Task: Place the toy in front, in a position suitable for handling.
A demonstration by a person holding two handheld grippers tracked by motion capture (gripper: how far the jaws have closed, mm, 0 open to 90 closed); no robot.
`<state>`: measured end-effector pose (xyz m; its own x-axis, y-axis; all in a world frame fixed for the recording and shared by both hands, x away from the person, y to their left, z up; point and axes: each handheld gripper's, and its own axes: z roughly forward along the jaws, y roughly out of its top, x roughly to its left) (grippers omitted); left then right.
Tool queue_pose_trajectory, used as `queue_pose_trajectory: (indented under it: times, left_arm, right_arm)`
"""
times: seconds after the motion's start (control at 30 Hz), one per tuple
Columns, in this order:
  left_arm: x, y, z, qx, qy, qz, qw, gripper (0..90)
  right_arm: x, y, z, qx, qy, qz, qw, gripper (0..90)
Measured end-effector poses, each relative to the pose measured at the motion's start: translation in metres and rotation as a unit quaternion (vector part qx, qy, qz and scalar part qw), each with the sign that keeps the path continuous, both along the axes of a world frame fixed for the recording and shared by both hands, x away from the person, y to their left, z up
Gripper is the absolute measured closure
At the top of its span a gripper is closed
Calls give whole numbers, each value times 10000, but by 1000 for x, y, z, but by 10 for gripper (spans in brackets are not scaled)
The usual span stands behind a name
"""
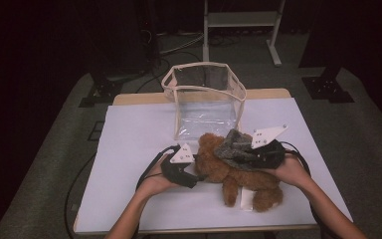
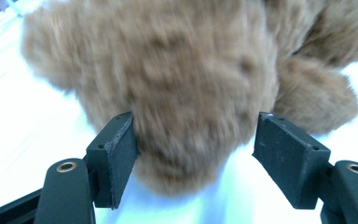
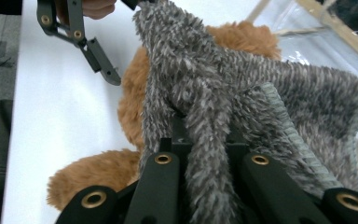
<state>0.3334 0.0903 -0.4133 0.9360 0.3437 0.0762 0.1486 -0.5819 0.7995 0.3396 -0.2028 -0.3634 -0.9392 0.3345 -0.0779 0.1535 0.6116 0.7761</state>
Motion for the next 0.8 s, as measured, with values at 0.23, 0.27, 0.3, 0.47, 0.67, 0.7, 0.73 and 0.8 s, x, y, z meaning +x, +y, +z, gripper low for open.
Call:
queue_pose_trajectory:
  times: [0.23,0.27,0.3,0.47,0.67,0.7,0.73,0.8]
  left_arm:
    - [11,-5,-9,-227,23,-64,9997,325]
    - [10,-6,-8,-288,135,-127,9994,345]
    - [9,-6,-8,-279,175,-175,9993,369]
    - [-8,-14,-2,-227,308,-564,9977,399]
    - [-18,-17,-3,-192,301,-623,9974,400]
    - [-17,-17,-3,-215,291,-562,9978,400]
    - [-16,-16,-3,-240,293,-502,9980,401]
    - [-13,-15,-3,-301,338,-366,9983,415]
  right_arm:
    - [15,-8,-3,234,198,41,9995,804]
    - [16,-8,-3,256,224,54,9994,803]
    - [17,-9,-3,281,254,65,9993,802]
    - [16,-10,-3,323,280,209,9989,802]
    - [13,-14,-3,322,273,354,9985,801]
    - [12,-13,-3,298,230,359,9986,802]
    - [10,-11,-2,270,194,361,9988,802]
    - [4,-5,1,194,116,431,9988,802]
